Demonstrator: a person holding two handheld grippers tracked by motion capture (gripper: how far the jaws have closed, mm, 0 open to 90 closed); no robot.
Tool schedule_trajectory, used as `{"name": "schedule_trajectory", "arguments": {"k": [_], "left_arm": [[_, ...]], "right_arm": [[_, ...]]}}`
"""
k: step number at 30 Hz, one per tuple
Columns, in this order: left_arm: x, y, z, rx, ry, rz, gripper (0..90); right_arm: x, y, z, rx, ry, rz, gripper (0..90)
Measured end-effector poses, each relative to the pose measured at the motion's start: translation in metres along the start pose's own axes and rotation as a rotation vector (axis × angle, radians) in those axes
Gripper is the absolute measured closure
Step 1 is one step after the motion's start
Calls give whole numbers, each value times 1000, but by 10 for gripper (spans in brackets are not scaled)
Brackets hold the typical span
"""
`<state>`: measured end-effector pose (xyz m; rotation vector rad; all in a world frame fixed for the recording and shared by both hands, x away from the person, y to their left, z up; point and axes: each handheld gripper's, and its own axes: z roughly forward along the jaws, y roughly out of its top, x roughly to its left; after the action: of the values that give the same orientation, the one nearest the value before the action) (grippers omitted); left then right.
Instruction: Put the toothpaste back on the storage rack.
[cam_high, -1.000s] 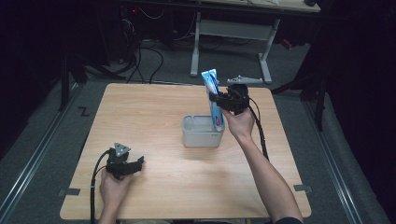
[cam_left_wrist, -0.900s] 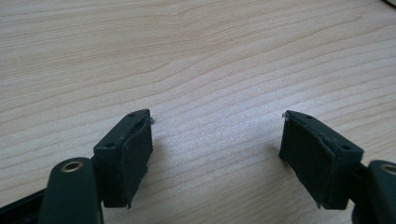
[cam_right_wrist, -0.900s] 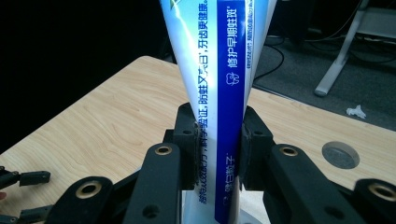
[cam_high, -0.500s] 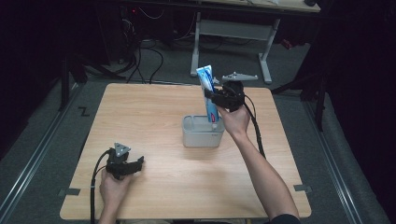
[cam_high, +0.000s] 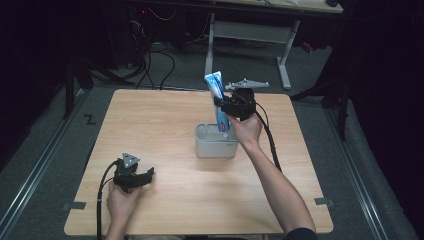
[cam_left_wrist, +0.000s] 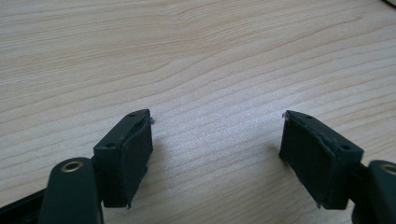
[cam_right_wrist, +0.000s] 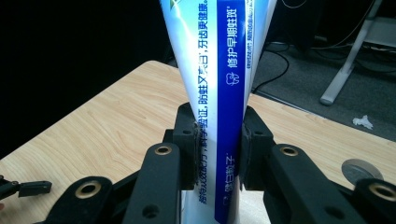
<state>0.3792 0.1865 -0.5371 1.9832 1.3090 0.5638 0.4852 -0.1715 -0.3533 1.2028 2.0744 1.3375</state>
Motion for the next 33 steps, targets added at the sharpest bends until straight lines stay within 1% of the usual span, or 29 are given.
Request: {"name": "schedule_trajectory", "arguments": {"k": [12, 21, 27, 31, 33], "left_arm": [[0, 0, 0, 0, 0, 0, 256], [0, 0, 0, 1, 0, 1, 256], [0, 0, 0, 1, 0, 1, 257], [0, 0, 0, 1, 0, 0, 257], [0, 0, 0, 1, 0, 1, 257]], "right_arm": [[-2, -10, 9, 15, -10, 7, 731], [-2, -14, 10, 27, -14, 9, 730], [-2, -17, 12, 35, -14, -1, 729], [-3, -19, 13, 41, -9, 4, 729], [-2, -20, 14, 45, -6, -1, 729]]}}
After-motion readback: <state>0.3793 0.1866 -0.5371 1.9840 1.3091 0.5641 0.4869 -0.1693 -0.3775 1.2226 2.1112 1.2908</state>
